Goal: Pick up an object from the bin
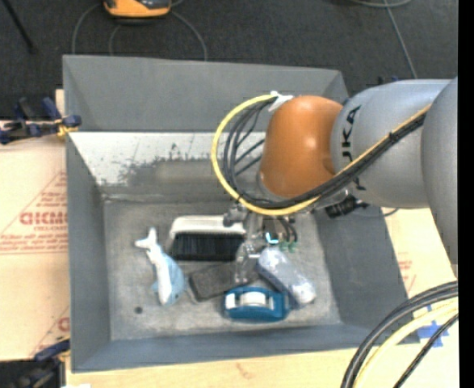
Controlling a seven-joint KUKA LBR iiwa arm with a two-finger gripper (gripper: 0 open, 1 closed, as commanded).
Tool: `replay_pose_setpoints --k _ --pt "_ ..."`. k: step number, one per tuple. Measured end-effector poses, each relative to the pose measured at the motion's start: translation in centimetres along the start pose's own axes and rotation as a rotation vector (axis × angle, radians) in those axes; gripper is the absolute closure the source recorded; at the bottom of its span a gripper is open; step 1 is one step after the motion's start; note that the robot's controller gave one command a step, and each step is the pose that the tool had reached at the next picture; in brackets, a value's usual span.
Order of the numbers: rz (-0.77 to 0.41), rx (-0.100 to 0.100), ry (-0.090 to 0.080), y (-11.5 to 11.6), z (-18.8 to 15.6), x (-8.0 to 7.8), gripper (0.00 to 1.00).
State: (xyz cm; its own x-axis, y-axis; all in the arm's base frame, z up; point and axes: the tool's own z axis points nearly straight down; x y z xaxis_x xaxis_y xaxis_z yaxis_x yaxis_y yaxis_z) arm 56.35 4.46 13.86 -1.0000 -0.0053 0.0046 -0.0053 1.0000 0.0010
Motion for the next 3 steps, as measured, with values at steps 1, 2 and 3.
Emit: replay_pose_setpoints --k 1,2,3 --pt "0.001 0.000 -0.008 0.0 -0.5 -0.2 0.00" --pt "0.103 0.000 -0.009 1.8 0.3 -2.3 0.00" --pt "0.195 -0.001 -0.007 2.8 0.7 -2.7 0.00"
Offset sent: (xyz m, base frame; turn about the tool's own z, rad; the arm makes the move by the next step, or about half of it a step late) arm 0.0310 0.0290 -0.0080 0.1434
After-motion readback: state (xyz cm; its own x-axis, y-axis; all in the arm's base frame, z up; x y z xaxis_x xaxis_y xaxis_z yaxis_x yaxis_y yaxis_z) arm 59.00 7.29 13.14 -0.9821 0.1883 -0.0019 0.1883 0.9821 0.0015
